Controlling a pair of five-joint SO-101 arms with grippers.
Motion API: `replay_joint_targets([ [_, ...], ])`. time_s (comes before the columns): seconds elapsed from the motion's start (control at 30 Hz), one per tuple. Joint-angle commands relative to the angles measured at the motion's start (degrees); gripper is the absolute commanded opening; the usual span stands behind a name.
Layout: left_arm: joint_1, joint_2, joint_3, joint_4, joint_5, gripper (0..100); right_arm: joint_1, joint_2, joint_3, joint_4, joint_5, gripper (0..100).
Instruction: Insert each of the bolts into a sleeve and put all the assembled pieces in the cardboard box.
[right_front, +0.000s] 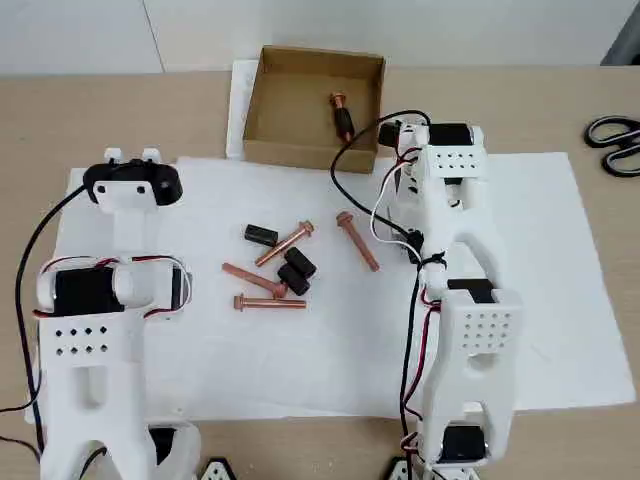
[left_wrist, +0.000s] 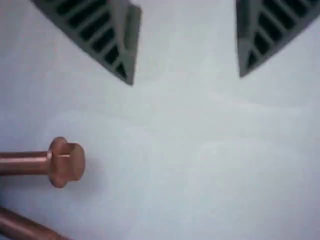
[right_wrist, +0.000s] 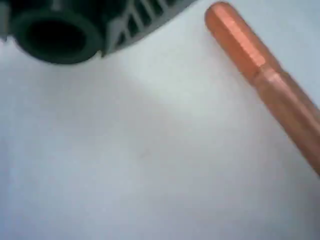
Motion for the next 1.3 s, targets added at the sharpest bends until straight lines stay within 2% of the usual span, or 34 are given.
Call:
replay_joint_targets([
  [0.0, 0.53, -1.41, -0.48, -0.79, 0.26, 13, 0.13, -0.92, -0.09, 0.13, -0.53, 9.1],
  [0.37, 0.44, -1.41, -0.31, -0.70, 0.26, 13, 0.13, -0.48, 0.97, 0.13, -1.67, 9.5],
  [0.57, 0.44, -1.41, -0.40, -0.70, 0.26, 13, 0.13, -0.75, 0.97, 0.66, -1.58, 14.7],
  [1.27, 0.44, -1.41, -0.31, -0.79, 0.26, 13, 0.13, -0.40, 3.78, -0.57, -1.41, 14.7],
])
